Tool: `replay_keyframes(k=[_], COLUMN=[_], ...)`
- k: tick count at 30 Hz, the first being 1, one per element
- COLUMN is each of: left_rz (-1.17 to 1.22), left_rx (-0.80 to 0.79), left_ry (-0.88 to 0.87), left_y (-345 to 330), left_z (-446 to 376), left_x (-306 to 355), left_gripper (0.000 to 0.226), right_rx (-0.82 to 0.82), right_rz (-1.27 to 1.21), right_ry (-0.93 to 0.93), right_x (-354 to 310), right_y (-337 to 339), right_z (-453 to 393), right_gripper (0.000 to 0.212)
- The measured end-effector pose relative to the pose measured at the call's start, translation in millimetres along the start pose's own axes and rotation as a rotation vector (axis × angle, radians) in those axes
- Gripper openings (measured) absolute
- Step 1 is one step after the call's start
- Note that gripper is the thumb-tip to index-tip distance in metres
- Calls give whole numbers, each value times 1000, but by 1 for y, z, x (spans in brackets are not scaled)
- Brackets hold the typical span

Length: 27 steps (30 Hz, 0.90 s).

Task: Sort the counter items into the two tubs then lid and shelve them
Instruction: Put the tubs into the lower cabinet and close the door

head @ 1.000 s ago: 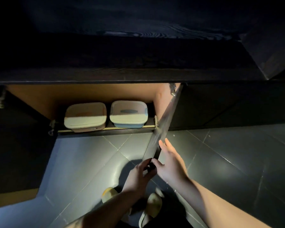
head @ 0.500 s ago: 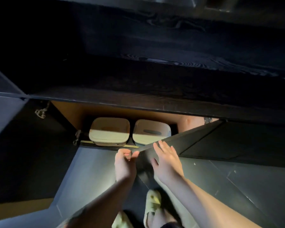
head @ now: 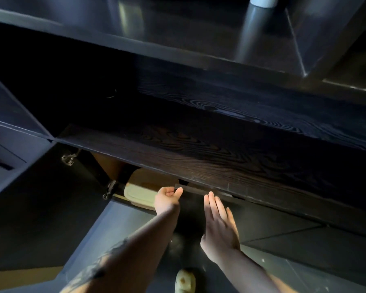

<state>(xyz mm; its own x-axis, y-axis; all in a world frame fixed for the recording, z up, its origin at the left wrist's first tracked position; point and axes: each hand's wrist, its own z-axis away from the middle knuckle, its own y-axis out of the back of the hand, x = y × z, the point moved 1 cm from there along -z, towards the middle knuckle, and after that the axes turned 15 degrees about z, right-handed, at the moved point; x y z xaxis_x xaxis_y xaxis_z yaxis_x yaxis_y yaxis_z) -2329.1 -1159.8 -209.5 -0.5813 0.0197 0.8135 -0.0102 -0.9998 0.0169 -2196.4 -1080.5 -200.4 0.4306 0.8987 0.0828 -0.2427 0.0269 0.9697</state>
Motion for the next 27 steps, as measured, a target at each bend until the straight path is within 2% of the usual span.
replay_keyframes(k=[3,7,9,12,15,18,21,24,27], left_rz=[51,-53,-97,-62,-122,-136,-334,-588,-616], left_rx=[-71,-279,-294,-158,59,318,531,617,582], left_ry=[18,-41,-69,-132,-236,-332,-454,-500,-407], left_y=[0,18,37,94,184,286,382,456,499], left_z=[1,12,15,10,-4,-19,-28,-39,-45], left_x=[-1,-1,1,9,27,52,75,81,67], left_gripper=[28,44,45,40,39,40,47,49,42], right_rx=[3,-45,-65,-106,-162,-139,-92,-93,-54], right_rz=[34,52,33,-4,-60,-65,-8,38,-68], right_ry=[-18,-17,42,196,298,380,415,494,631], right_x=[0,-8,-21,-54,-107,-178,-248,-315,-392], right_y=[0,8,13,21,34,50,56,58,64], right_z=[-3,-1,2,-1,-17,-34,-43,-37,-23], right_gripper=[105,104,102,94,85,77,75,75,69])
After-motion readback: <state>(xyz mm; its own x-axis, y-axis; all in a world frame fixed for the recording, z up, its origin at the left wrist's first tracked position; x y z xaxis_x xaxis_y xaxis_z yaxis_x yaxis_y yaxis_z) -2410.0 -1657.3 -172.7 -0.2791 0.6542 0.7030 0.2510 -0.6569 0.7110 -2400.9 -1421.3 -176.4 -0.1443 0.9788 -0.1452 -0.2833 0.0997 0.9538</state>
